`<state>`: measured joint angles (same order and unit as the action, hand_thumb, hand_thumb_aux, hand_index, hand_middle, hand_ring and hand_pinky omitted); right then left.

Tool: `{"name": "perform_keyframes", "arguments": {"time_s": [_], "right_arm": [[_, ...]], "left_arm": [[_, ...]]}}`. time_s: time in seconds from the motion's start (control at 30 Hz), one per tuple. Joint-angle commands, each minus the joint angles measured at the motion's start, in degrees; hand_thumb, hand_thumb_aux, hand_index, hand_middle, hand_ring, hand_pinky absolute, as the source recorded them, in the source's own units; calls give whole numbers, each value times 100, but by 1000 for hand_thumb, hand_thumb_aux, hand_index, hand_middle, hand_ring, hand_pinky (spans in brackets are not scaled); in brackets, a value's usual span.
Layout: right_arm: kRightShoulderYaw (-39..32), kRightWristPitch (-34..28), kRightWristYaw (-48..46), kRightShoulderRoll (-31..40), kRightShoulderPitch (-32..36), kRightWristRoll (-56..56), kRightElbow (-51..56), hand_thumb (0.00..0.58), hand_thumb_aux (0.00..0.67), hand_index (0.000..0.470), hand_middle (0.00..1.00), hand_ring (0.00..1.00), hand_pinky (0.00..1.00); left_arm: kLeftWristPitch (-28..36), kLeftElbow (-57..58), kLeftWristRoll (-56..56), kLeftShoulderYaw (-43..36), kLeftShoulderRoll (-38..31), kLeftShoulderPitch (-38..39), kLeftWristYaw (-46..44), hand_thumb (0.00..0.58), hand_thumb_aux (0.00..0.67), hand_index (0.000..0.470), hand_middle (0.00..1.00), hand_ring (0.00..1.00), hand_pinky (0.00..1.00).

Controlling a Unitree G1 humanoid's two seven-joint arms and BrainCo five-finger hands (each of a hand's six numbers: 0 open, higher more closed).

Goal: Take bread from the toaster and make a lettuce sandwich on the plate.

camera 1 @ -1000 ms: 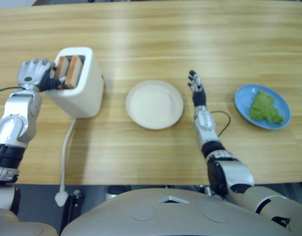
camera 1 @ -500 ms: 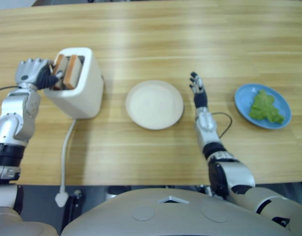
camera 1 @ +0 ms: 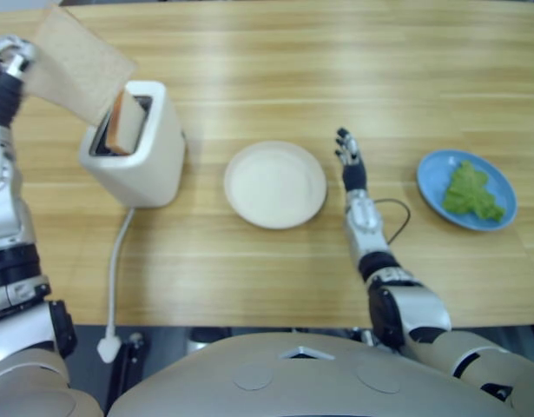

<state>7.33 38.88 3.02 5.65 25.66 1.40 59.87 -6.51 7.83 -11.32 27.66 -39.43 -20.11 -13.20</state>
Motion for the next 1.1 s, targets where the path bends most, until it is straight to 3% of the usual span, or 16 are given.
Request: {"name": "perform_keyframes", "arguments": {"time_s": [0.03,0.2,0.37,0.53,0.77,1.1], "right_arm": [[16,-112,12,8,-33,-36,-2,0,0,0,0,0,0],[10,-143,1,20,-23,-33,-4,0,0,0,0,0,0],[6,-171,2,19,0,-33,4,0,0,0,0,0,0],[1,-189,-9,20,16,-34,3,0,0,0,0,0,0],[203,-197,111,116,-7,-189,-71,0,0,0,0,0,0],[351,-230,113,277,-130,-294,-285,0,0,0,0,0,0]], "left_arm": [[1,-174,-296,435,-58,-105,103,580,670,460,1000,1000,1000],[183,-908,-649,299,179,6,-72,580,670,460,1000,1000,1000],[598,-1633,-533,-1068,777,47,-461,580,670,460,1000,1000,1000],[651,-1429,-1,-2565,1308,-113,-1035,580,670,460,1000,1000,1000],[67,320,886,-3902,2025,-874,-1565,580,670,460,1000,1000,1000],[-1405,4402,2068,-4525,2675,-2193,-1242,580,670,460,1000,1000,1000]]}}
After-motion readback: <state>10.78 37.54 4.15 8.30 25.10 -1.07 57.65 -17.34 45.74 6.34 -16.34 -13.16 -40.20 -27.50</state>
